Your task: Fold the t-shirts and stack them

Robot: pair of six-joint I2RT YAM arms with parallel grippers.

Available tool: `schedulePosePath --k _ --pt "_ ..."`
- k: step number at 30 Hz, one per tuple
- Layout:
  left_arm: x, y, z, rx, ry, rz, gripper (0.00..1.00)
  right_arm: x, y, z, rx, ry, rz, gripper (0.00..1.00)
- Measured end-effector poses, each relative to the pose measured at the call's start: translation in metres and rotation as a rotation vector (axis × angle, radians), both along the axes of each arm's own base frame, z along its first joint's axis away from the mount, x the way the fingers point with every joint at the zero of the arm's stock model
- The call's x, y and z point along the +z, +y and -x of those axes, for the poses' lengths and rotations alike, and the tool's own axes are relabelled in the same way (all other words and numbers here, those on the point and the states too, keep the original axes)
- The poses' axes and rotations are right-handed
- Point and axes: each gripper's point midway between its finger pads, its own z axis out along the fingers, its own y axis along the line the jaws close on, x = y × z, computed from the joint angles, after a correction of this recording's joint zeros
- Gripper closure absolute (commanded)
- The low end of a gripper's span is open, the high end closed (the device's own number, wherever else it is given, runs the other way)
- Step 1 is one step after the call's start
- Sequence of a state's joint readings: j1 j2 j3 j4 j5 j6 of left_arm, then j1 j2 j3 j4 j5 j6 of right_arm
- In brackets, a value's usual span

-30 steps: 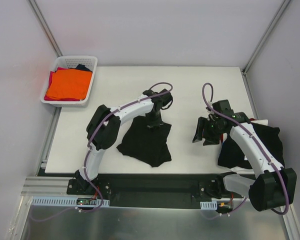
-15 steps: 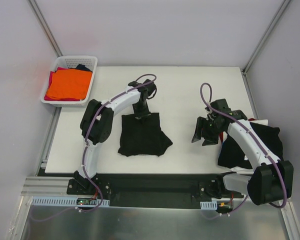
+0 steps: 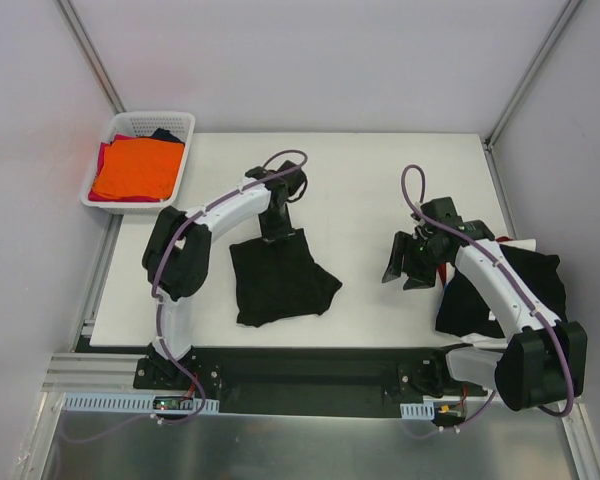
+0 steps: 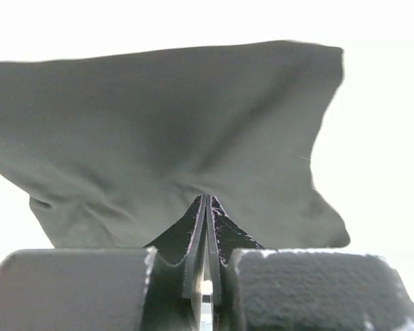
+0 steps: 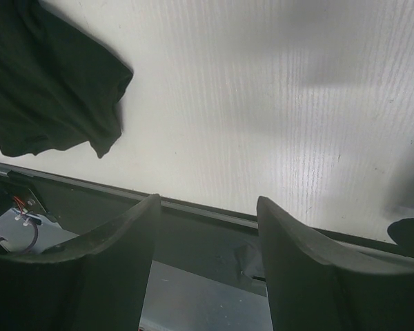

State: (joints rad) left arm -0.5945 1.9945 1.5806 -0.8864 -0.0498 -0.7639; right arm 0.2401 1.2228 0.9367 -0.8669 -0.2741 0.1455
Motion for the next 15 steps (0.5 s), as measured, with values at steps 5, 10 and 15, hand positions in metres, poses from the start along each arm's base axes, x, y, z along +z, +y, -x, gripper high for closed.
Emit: schedulePosePath --k 5,10,15 --pt "0.059 -0.030 -0.018 -0.034 -0.135 0.113 0.98 0.003 0.001 0.001 0.000 -0.014 -0.006 0.39" --pt "0.091 -0.057 -0.003 -0.097 -0.198 0.180 1.00 0.003 0.005 0.007 0.015 -0.019 -0.010 0.39" --pt "0.057 -0.074 0.045 -0.166 -0.092 0.155 1.00 0.000 0.009 0.014 0.028 -0.009 -0.010 0.39"
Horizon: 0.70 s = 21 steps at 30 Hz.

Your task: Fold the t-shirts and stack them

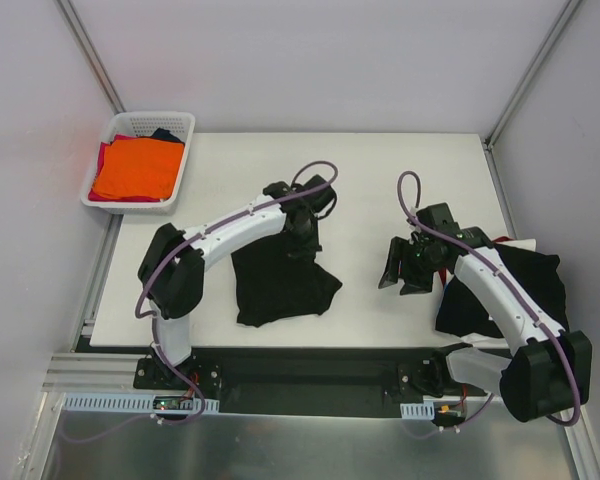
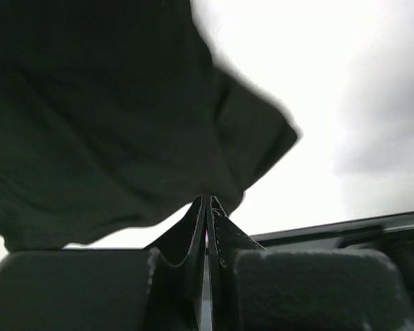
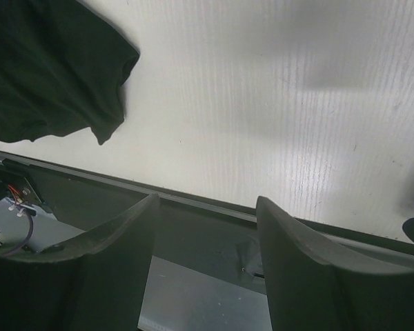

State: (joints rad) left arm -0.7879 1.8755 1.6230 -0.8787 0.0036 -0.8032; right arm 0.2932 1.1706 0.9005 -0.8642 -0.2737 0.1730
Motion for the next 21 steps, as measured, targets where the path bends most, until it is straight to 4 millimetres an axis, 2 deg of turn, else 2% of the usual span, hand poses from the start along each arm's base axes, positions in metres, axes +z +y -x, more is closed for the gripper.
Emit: schedulePosePath --k 4,13,17,21 --pt "-0.038 0.014 0.032 -0.007 0.106 -0.066 1.00 -0.001 0.001 0.002 0.004 0.001 -0.001 0.38" --pt "-0.080 0.038 0.047 0.024 0.191 -0.118 1.00 -0.002 0.001 0.003 0.006 0.003 0.002 0.38" --pt "-0.090 0.044 0.052 0.030 0.202 -0.124 1.00 -0.002 0.001 0.003 0.005 0.003 0.002 0.39" --pt "-0.091 0.049 0.052 0.059 0.197 -0.106 1.00 -0.003 0.001 0.003 0.006 0.003 0.002 0.38"
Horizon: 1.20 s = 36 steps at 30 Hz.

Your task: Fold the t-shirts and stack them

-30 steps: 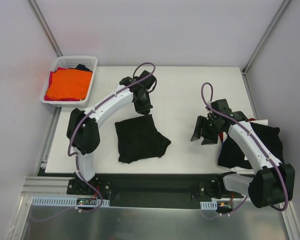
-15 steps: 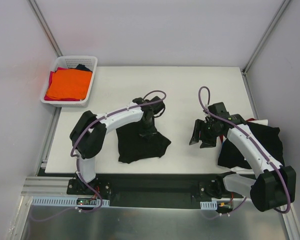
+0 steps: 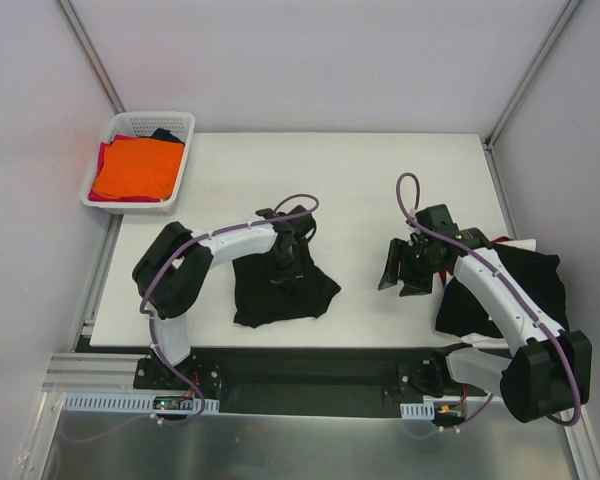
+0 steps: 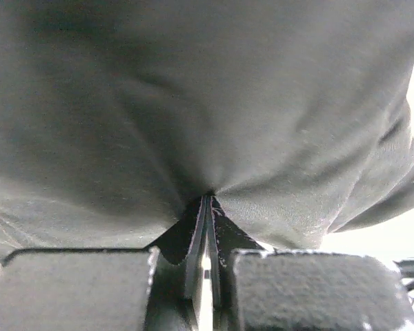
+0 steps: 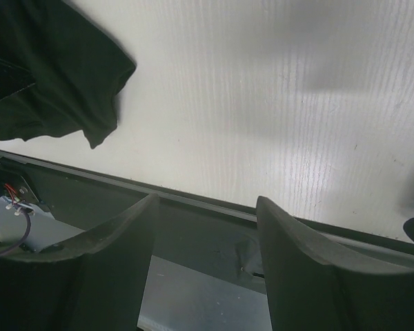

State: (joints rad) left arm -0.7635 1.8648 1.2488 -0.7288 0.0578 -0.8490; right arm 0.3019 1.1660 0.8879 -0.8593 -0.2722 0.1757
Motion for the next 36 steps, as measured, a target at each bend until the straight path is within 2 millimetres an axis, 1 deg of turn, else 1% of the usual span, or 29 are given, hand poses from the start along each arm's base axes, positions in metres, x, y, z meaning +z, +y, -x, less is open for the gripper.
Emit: schedulePosePath --k 2,7,13,16,21,24,26,27,32,34,35,36 --pt "0.000 0.006 0.003 0.028 0.008 0.011 1.00 -0.001 0.000 0.000 0.001 0.002 0.000 0.38" --pt "0.000 0.028 0.011 0.095 0.031 0.002 1.00 -0.001 0.001 -0.002 0.001 0.000 -0.001 0.38" --pt "0.000 0.046 0.021 0.145 0.044 -0.009 1.00 -0.002 0.001 -0.002 0.001 0.000 -0.001 0.38" --pt "-0.001 0.049 0.025 0.159 0.048 -0.011 1.00 -0.002 0.001 -0.002 0.002 0.000 -0.001 0.38" --pt "0.000 0.050 0.026 0.164 0.045 -0.013 1.00 -0.001 0.001 -0.002 0.002 -0.002 -0.002 0.38" --pt "0.005 0.050 0.024 0.158 0.029 -0.022 1.00 0.000 0.001 -0.001 0.002 -0.008 -0.003 0.38" --pt "0.015 0.047 0.020 0.143 0.006 -0.034 1.00 0.001 0.001 -0.001 0.003 -0.015 -0.005 0.37" --pt "0.024 0.042 0.014 0.137 -0.016 -0.029 1.00 0.002 0.001 -0.001 0.003 -0.016 -0.006 0.37" --pt "0.086 0.001 -0.034 0.127 -0.179 0.097 1.00 0.002 0.001 -0.001 0.003 -0.020 -0.007 0.37" --pt "0.097 -0.007 -0.043 0.127 -0.204 0.120 1.00 0.003 0.001 -0.001 0.002 -0.021 -0.007 0.37" --pt "0.097 -0.010 -0.047 0.126 -0.206 0.120 1.00 0.003 0.001 -0.001 0.002 -0.021 -0.007 0.37" --pt "0.091 -0.013 -0.050 0.123 -0.195 0.109 1.00 0.003 0.001 -0.001 0.002 -0.021 -0.007 0.37"
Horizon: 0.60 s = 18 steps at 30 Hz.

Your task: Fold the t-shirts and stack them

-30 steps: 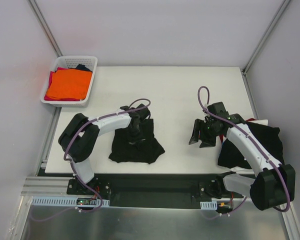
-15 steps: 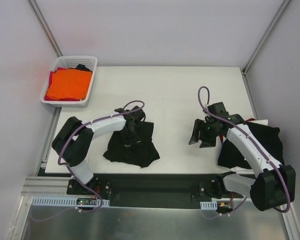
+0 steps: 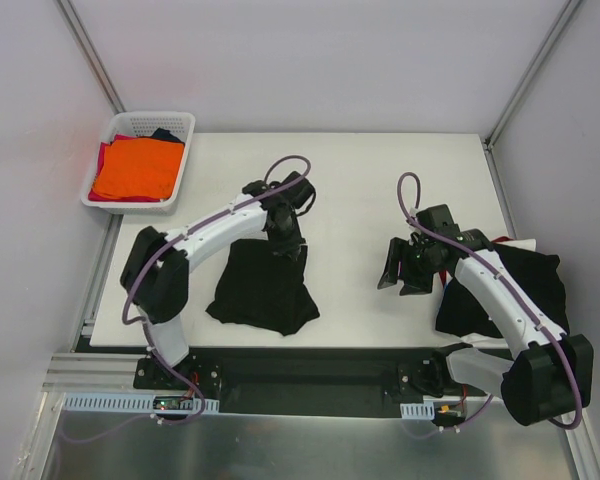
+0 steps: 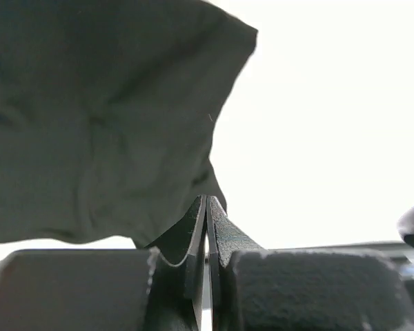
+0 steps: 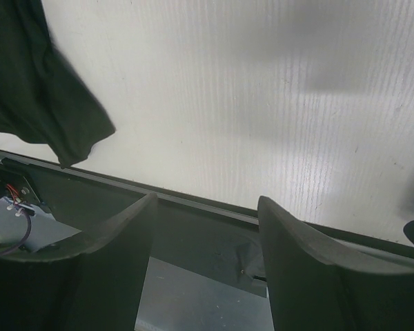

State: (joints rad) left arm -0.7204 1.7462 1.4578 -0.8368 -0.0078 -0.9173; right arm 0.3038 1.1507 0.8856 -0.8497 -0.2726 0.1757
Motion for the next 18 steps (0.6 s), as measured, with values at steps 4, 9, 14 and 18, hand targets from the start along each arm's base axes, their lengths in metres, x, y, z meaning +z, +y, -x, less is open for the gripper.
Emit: schedulePosePath --k 4,9,14,18 --pt "-0.046 0.000 -0.001 -0.017 0.096 -0.088 1.00 0.000 -0.001 0.000 -0.001 0.002 0.005 0.37" --pt "-0.092 0.008 0.008 -0.037 0.204 -0.181 1.00 0.000 -0.003 0.002 -0.004 0.001 0.015 0.36" --pt "-0.094 0.013 0.006 -0.037 0.207 -0.183 1.00 0.000 -0.005 0.003 -0.007 -0.002 0.022 0.36" --pt "-0.094 0.022 0.007 -0.025 0.213 -0.169 1.00 -0.003 -0.006 0.005 -0.007 0.009 0.025 0.36"
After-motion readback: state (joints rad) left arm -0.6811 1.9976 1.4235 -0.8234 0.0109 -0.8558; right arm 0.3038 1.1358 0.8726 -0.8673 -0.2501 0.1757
